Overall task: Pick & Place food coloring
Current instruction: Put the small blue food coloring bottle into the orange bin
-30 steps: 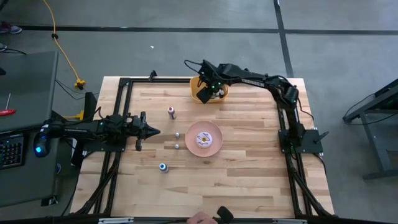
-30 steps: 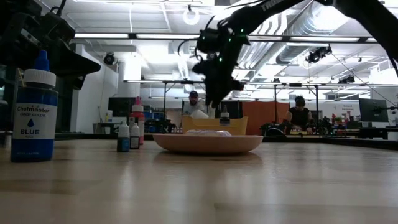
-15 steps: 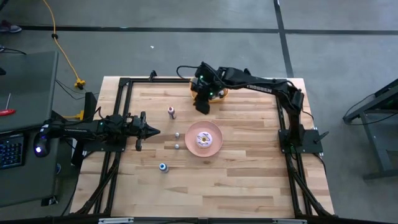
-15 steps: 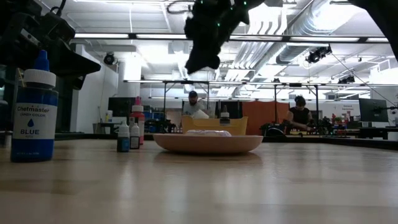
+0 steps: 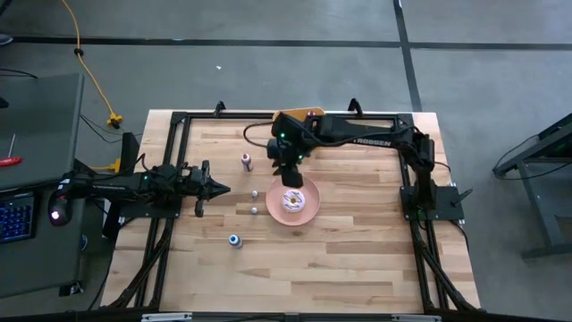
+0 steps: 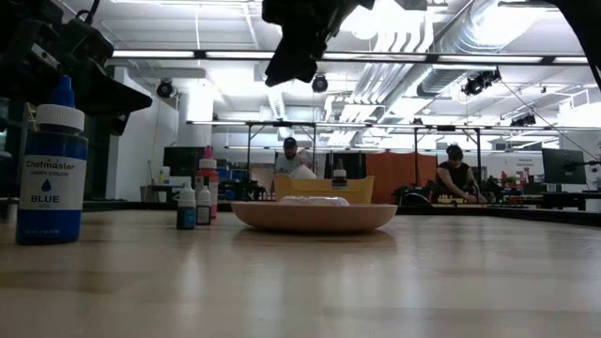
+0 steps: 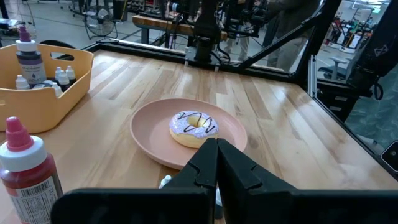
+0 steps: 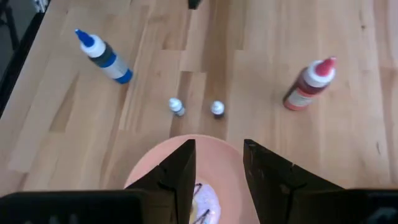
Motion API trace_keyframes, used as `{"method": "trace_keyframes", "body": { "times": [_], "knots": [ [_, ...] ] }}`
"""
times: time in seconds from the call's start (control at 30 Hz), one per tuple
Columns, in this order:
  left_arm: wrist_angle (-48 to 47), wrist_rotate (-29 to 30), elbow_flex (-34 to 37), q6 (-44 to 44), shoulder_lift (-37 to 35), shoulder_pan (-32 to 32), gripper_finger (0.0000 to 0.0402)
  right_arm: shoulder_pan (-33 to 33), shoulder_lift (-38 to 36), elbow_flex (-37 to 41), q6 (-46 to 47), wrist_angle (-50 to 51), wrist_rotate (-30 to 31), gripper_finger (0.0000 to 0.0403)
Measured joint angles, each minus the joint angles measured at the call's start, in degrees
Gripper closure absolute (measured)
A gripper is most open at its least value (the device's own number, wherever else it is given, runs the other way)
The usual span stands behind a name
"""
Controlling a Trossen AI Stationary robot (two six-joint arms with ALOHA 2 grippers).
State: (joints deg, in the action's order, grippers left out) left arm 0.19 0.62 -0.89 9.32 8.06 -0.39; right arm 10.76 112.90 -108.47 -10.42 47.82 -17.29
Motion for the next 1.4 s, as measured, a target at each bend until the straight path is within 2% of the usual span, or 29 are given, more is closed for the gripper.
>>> {"method": "trace_keyframes", "body": {
  "times": [0.17, 0.43, 0.5, 0.63, 0.83, 0.97, 1.13, 1.4],
  "knots": [
    [0.0, 0.0, 0.0, -0.01, 0.01, 0.0, 0.0401, -2.51, 2.81, -3.39, 3.4, 1.29, 0.94, 0.0279],
    [-0.01, 0.0, 0.0, 0.0, -0.01, -0.01, 0.0401, -6.63, 15.97, -23.83, 4.86, 12.51, 4.3, 0.0279],
    [0.0, 0.0, 0.0, -0.02, 0.0, -0.01, 0.0401, -7.78, 19.12, -26.62, 4.85, 13.68, 4.24, 0.0279],
    [0.0, 0.0, 0.0, -0.02, -0.01, -0.01, 0.0401, -9.84, 19.56, -21.62, 4.76, 8.91, 3.36, 0.0279],
    [0.0, 0.0, 0.0, -0.01, -0.01, -0.01, 0.0401, -11.69, 19.95, -14.29, 1.04, 2.91, 10.61, 0.0279],
    [0.0, 0.0, 0.0, 0.0, -0.01, -0.01, 0.0401, -11.91, 19.58, -10.28, 0.97, -4.54, 10.07, 0.0279],
    [0.0, 0.0, 0.01, -0.01, -0.01, -0.01, 0.0401, -11.99, 19.76, -6.78, 2.49, -8.01, 9.67, 0.0277],
    [0.0, 0.0, 0.0, 0.0, -0.01, 0.01, 0.0401, -12.06, 19.74, -4.37, 2.89, -11.16, 9.38, 0.0237]
  ]
}}
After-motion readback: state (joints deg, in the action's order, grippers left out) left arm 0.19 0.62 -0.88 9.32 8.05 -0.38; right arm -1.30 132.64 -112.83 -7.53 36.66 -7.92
